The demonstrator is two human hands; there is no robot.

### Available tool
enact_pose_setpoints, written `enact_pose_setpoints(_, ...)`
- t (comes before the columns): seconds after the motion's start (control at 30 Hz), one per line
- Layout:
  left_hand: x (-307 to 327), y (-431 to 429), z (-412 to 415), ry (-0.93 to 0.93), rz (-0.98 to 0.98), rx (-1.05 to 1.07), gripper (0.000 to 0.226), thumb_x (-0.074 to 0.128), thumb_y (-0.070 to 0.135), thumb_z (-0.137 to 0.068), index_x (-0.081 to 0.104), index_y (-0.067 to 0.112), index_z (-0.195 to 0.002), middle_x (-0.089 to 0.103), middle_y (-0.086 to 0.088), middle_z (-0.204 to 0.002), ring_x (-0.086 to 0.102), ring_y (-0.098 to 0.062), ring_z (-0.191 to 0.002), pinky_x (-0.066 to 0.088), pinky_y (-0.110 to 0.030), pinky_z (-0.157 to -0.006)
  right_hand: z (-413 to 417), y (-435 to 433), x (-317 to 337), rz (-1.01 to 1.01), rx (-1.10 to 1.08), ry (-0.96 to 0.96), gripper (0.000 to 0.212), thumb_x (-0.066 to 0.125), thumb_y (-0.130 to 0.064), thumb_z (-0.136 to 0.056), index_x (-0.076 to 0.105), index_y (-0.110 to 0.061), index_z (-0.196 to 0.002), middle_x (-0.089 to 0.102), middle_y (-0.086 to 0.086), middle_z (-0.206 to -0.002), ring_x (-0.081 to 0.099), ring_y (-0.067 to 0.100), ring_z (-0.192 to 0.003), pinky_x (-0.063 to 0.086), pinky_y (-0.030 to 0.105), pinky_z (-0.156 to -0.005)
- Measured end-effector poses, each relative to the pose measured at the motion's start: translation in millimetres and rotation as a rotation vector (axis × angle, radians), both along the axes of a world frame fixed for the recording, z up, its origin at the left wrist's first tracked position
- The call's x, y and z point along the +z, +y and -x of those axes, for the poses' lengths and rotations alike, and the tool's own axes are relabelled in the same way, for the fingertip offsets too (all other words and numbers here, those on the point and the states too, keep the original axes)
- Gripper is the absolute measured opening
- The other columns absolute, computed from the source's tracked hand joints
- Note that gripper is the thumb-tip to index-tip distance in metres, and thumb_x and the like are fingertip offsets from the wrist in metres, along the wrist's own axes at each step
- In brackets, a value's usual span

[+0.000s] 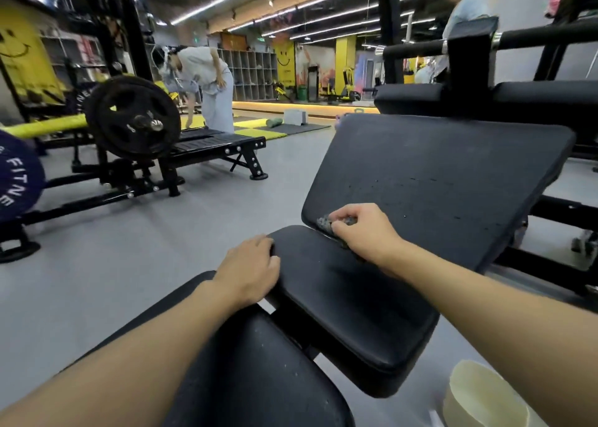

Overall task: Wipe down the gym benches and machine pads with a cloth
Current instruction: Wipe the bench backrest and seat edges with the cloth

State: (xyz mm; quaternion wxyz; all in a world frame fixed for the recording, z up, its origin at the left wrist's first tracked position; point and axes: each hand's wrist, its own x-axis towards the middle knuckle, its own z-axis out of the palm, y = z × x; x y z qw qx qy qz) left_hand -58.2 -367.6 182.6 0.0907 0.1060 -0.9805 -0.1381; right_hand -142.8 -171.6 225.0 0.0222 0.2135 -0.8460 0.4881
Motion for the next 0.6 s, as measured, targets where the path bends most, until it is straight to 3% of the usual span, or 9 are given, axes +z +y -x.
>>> enact_pose_setpoints(0.07,-1,-6,-4,-0.017,-0.061,-0.063,0.068,0.026,0.032,-0.081,0.047,0.012,-0.142,0.042,-0.003,-0.151,0.039,-0.023,-0.139,0.028,-0.033,-0.115,11,-23,-5,-0.079,0.078,0.066,0.021,0.061,-0.017,-0.09,0.072,-0.019,-0.108,0.06,-0.014,-0.08,0.056,-0.001,-0.056,0.039,0.008,-0.049)
enact_pose_setpoints(0.13,-3,-11,-4,-0.007,-0.094,-0.084,0.064,0.032,0.027,-0.08,0.048,0.013,-0.14,0.043,0.001,-0.146,0.041,-0.022,-0.136,0.031,-0.033,-0.114,21,-49,-14,-0.2,0.156,0.151,0.022,0.064,-0.019,-0.09,0.072,-0.017,-0.111,0.054,-0.016,-0.089,0.055,0.005,-0.08,0.038,0.009,-0.067)
enact_pose_setpoints(0.2,-4,-13,-1,0.024,-0.112,-0.096,0.062,0.032,0.027,-0.073,0.052,0.014,-0.13,0.049,0.003,-0.134,0.048,-0.021,-0.125,0.038,-0.036,-0.107,34,-67,-23,-0.309,0.221,0.188,0.02,0.068,-0.027,-0.09,0.073,-0.017,-0.107,0.059,-0.011,-0.097,0.056,0.01,-0.094,0.042,0.018,-0.084)
enact_pose_setpoints(0.27,-7,-15,1,0.035,-0.109,-0.109,0.063,0.03,0.028,-0.071,0.051,0.013,-0.129,0.049,0.004,-0.132,0.048,-0.019,-0.122,0.038,-0.035,-0.105,50,-78,-28,-0.35,0.243,0.208,0.019,0.069,-0.031,-0.09,0.075,-0.018,-0.102,0.067,-0.006,-0.102,0.061,0.014,-0.099,0.048,0.029,-0.091)
enact_pose_setpoints(0.43,-11,-14,5,0.047,-0.071,-0.08,0.057,0.03,0.027,-0.074,0.048,0.013,-0.126,0.048,0.002,-0.129,0.044,-0.022,-0.122,0.037,-0.037,-0.105,63,-90,-29,-0.448,0.18,0.272,0.018,0.059,-0.019,-0.093,0.077,-0.015,-0.095,0.07,-0.001,-0.099,0.063,0.023,-0.096,0.052,0.036,-0.086)
enact_pose_setpoints(0.53,-10,-13,6,0.034,-0.097,0.001,0.028,0.041,0.02,-0.085,0.043,0.015,-0.112,0.049,0.001,-0.109,0.049,-0.024,-0.104,0.04,-0.038,-0.086,46,-81,-30,-0.455,0.329,0.323,0.018,0.059,-0.021,-0.094,0.076,-0.02,-0.1,0.055,-0.017,-0.082,0.057,0.013,-0.085,0.047,0.028,-0.077)
enact_pose_setpoints(0.6,-8,-12,4,0.029,-0.131,0.026,0.023,0.045,0.018,-0.086,0.041,0.017,-0.108,0.051,0.004,-0.101,0.051,-0.023,-0.095,0.039,-0.036,-0.076,50,-77,-29,-0.466,0.349,0.344,0.019,0.059,-0.021,-0.094,0.076,-0.019,-0.103,0.055,-0.018,-0.082,0.055,0.01,-0.086,0.046,0.025,-0.079)
